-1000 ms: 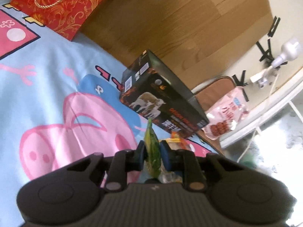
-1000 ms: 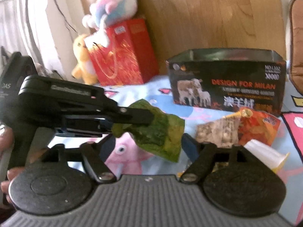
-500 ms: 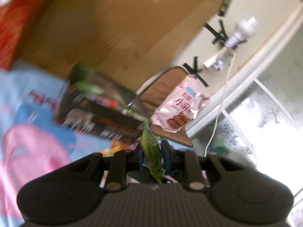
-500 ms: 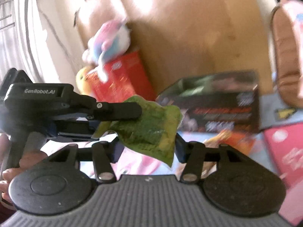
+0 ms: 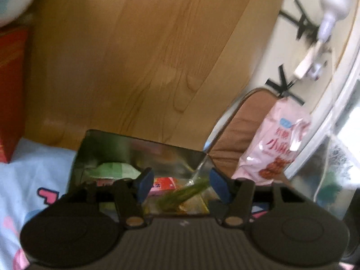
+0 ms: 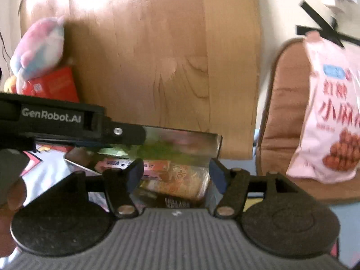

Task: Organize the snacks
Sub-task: 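Grasp the beige peanut bag with the right gripper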

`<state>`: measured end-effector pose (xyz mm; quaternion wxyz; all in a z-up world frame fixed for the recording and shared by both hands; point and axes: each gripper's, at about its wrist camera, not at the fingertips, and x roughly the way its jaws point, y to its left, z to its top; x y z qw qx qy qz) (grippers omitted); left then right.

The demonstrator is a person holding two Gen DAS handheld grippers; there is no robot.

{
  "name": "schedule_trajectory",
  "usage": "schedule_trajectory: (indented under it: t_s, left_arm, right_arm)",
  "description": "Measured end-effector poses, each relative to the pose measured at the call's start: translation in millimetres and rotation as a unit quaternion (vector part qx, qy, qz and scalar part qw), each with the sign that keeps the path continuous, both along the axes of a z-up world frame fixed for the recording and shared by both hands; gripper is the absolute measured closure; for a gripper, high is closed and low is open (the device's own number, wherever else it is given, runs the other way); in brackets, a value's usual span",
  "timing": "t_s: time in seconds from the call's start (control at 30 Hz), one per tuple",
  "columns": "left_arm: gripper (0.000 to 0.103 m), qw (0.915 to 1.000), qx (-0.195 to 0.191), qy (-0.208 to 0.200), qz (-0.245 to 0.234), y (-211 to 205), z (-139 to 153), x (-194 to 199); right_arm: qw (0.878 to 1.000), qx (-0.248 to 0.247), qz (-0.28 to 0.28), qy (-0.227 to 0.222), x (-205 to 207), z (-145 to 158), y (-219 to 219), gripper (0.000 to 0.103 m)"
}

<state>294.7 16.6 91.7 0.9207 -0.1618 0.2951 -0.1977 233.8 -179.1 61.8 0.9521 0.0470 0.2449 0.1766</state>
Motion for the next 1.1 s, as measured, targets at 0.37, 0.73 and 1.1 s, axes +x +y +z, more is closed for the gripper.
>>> schedule_trajectory:
  t_s: [0.37,0.73,1.1]
  left_arm:
    - [0.047,0.9975,-0.046,0.054,0.010,45,-45,-84]
    - [0.048,0.9962,-0.046,0.069,0.026,58,-91,-118]
    - [0.047,0.9973,-0.050,0.045,0.027,59,-96,-125]
  right_arm:
    - [0.985,0.164,0.000,0.056,-101,-41,-61,0.052]
    - [0.984,0.139,0.105,0.037,-142,-31,3,0.059]
    - [0.990,0.093,0.051,0.093,-120,-54,12,0.059]
